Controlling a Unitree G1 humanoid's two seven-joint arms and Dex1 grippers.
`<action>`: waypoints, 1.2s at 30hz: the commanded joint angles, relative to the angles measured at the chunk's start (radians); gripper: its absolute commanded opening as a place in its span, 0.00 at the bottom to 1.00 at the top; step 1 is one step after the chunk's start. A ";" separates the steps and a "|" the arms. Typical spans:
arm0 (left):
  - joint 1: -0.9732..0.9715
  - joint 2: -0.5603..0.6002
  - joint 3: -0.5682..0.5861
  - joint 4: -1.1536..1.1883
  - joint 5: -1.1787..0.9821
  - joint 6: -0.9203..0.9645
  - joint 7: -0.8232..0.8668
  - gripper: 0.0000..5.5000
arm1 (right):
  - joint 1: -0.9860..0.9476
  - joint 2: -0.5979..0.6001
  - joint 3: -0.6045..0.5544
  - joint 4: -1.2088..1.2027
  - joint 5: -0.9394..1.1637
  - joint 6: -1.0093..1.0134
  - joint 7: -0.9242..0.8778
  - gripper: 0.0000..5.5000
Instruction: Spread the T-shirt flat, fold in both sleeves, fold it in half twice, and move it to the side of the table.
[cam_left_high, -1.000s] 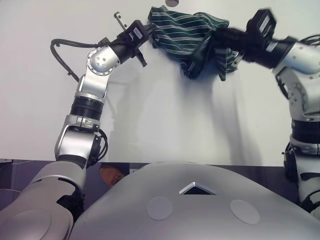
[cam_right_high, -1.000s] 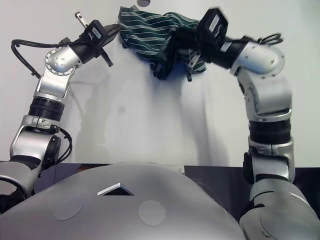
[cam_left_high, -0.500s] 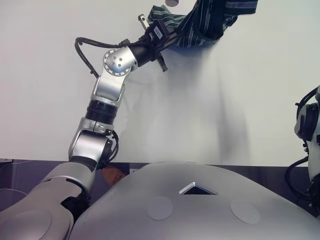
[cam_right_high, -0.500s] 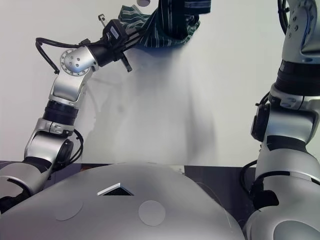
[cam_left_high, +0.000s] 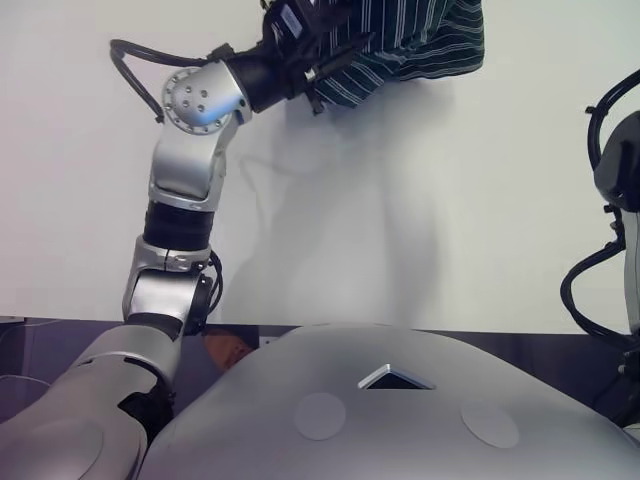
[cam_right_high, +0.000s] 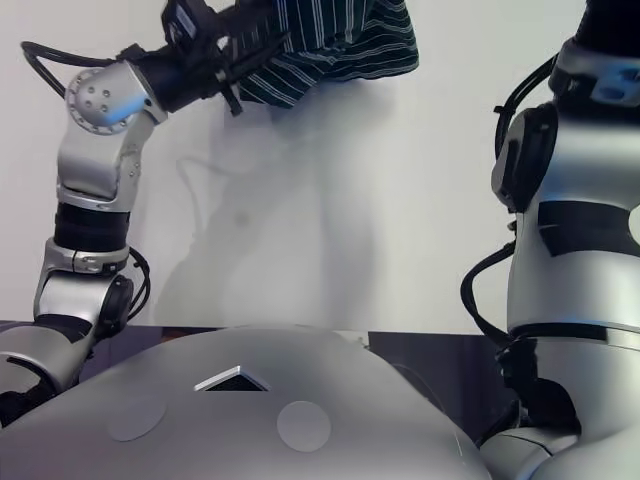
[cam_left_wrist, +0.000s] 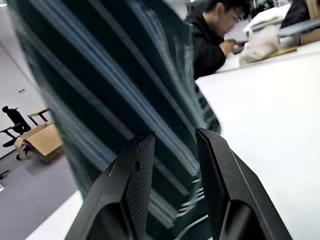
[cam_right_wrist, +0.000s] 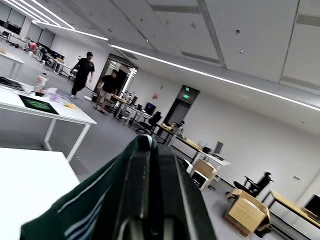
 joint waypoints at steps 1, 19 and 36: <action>-0.059 0.001 0.013 0.022 -0.007 0.018 0.014 0.27 | -0.047 -0.010 0.022 0.110 -0.050 -0.044 0.008 0.00; -0.107 -0.092 -0.095 0.266 0.135 -0.098 0.093 0.27 | 0.466 0.145 0.420 0.960 -0.626 -0.557 -0.166 0.00; 0.099 0.138 -0.005 0.013 0.030 -0.013 -0.053 0.27 | 0.223 0.065 -0.152 -0.223 0.613 0.507 0.083 0.00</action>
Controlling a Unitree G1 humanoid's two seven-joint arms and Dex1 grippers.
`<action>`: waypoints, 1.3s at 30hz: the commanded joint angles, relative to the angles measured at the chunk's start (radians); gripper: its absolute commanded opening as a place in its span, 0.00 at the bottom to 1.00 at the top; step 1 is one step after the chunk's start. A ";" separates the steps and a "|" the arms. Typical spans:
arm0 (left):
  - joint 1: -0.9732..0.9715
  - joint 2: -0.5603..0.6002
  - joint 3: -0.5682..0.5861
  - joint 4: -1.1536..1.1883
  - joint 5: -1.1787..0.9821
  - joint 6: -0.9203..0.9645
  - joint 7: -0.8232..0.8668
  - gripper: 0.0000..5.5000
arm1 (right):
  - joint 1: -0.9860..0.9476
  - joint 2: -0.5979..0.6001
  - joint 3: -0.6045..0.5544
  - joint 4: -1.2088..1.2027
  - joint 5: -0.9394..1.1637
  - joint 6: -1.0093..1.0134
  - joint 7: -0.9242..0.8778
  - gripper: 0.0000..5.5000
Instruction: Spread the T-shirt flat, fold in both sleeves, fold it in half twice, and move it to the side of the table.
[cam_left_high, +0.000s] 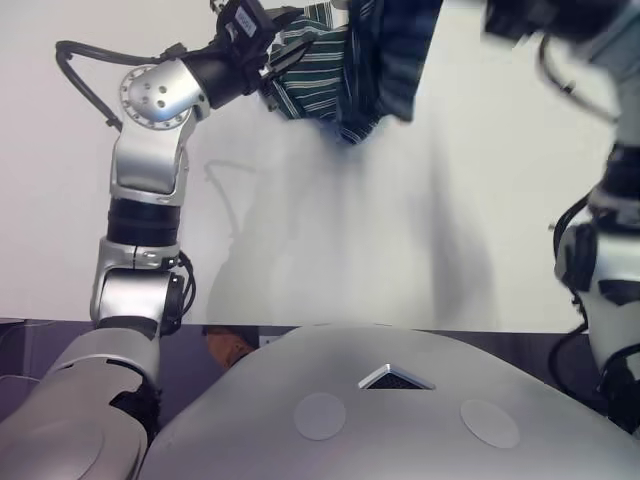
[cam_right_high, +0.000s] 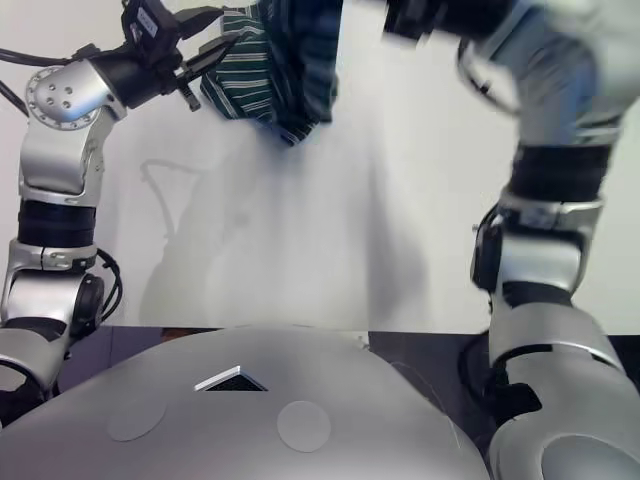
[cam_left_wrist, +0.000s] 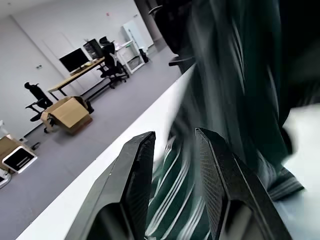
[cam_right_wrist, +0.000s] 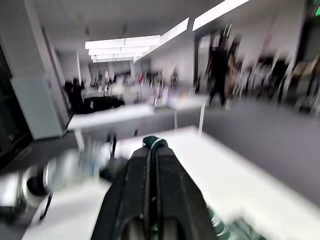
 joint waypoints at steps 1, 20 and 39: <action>0.039 -0.025 -0.037 -0.050 -0.025 0.054 -0.010 0.27 | -0.243 0.089 -0.065 0.106 0.064 0.104 -0.191 0.00; 0.041 -0.127 -0.119 -0.317 -0.173 0.430 0.056 0.67 | -0.286 0.146 0.071 0.177 -0.116 0.068 -0.223 0.00; -0.186 -0.130 -0.390 0.098 0.279 0.172 0.098 0.67 | -0.259 0.188 0.062 0.171 -0.152 0.054 -0.229 0.00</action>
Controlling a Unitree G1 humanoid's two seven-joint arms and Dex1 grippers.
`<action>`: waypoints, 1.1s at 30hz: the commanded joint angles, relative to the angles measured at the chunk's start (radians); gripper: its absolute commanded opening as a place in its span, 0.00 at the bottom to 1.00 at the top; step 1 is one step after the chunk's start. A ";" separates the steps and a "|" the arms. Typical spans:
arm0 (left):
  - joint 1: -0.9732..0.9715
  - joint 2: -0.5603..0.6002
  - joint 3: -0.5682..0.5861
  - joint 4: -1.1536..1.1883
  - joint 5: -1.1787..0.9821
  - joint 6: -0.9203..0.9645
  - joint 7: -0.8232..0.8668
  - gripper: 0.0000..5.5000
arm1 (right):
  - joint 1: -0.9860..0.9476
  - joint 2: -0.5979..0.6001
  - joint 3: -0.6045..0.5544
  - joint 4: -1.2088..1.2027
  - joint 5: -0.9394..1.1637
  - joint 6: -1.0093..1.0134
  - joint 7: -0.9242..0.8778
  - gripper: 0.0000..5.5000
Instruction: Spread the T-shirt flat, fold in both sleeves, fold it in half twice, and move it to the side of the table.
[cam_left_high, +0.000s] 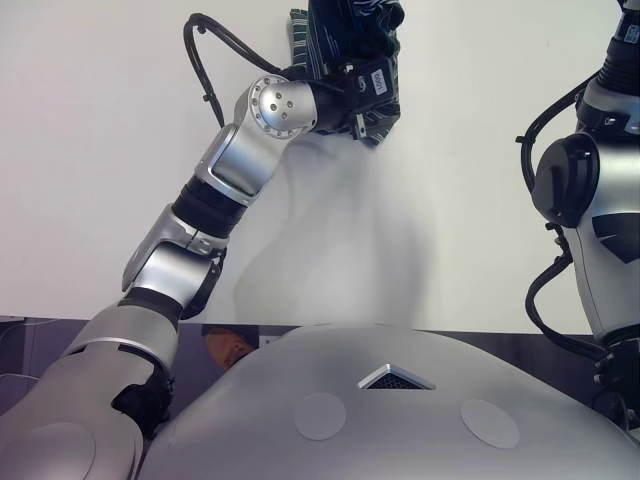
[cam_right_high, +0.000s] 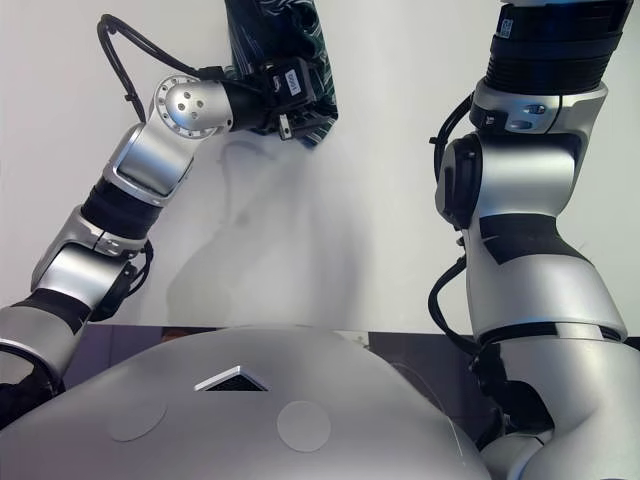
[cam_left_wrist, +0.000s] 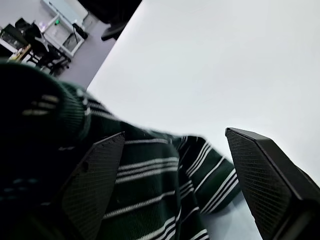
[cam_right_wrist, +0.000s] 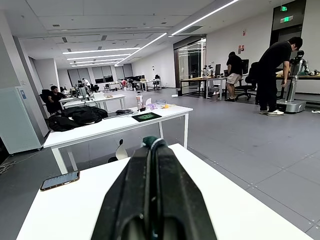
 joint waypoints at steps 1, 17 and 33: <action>0.011 0.019 0.015 0.017 0.044 -0.026 0.023 0.67 | 0.013 0.002 -0.007 -0.011 -0.009 -0.009 -0.005 0.00; 0.017 0.073 0.080 0.518 0.054 -0.169 -0.081 0.67 | 0.122 -0.065 0.131 0.480 -0.386 -0.403 0.061 0.00; -0.091 0.277 0.303 0.845 -0.008 -0.617 -0.049 0.19 | 0.298 -0.115 0.107 0.253 -0.384 -0.306 0.177 0.00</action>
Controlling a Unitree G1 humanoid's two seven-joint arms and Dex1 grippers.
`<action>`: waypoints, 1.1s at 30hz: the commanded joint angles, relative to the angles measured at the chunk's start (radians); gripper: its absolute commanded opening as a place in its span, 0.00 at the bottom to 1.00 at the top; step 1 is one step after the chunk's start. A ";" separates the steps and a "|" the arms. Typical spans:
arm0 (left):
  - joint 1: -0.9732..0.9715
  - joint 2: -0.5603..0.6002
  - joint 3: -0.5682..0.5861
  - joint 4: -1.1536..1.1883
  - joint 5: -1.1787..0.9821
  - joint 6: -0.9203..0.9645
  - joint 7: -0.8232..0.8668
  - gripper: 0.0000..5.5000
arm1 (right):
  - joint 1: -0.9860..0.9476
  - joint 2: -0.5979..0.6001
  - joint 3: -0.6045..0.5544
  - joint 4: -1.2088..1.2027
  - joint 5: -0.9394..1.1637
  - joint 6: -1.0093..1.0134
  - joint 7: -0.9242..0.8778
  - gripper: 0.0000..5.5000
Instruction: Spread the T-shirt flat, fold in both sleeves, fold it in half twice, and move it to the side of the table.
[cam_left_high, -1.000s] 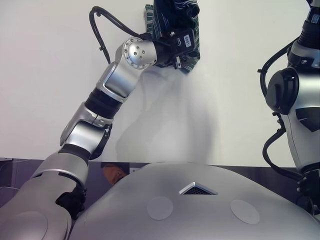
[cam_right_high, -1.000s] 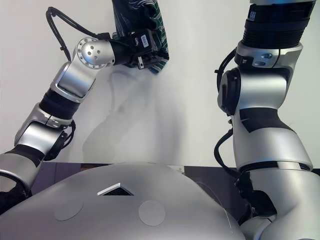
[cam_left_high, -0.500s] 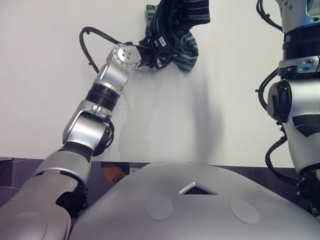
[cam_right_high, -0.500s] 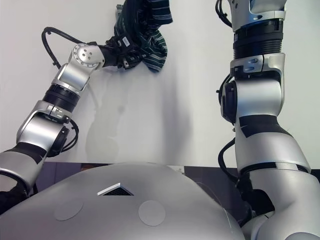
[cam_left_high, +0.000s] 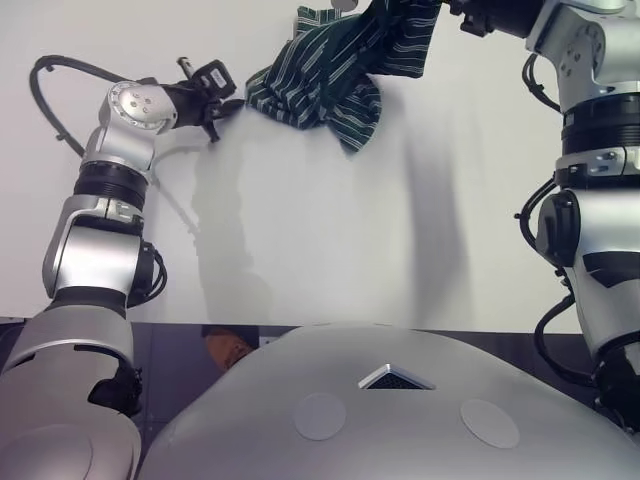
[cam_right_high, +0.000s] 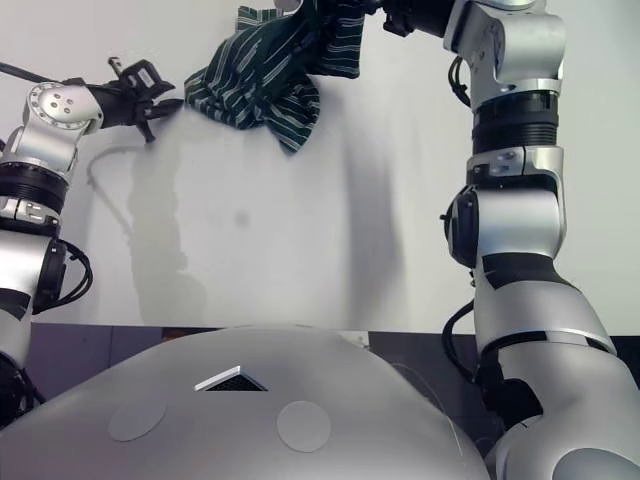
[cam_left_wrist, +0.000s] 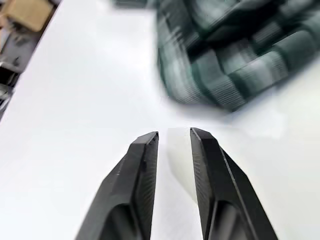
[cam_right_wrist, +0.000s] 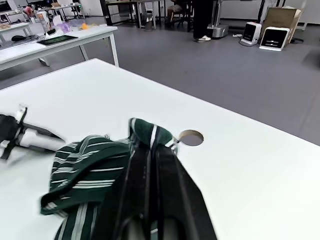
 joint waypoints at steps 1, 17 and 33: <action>-0.019 -0.004 0.064 0.001 -0.053 -0.103 -0.027 0.19 | 0.028 -0.016 0.005 -0.093 0.015 0.050 0.025 0.00; 0.182 -0.078 -0.128 -0.480 -0.017 0.249 -0.193 0.43 | 0.023 0.011 0.006 -0.119 0.003 0.071 0.008 0.00; 0.109 -0.184 -0.178 -0.235 0.065 0.266 -0.074 0.16 | 0.065 0.033 -0.006 -0.174 0.020 0.089 -0.026 0.00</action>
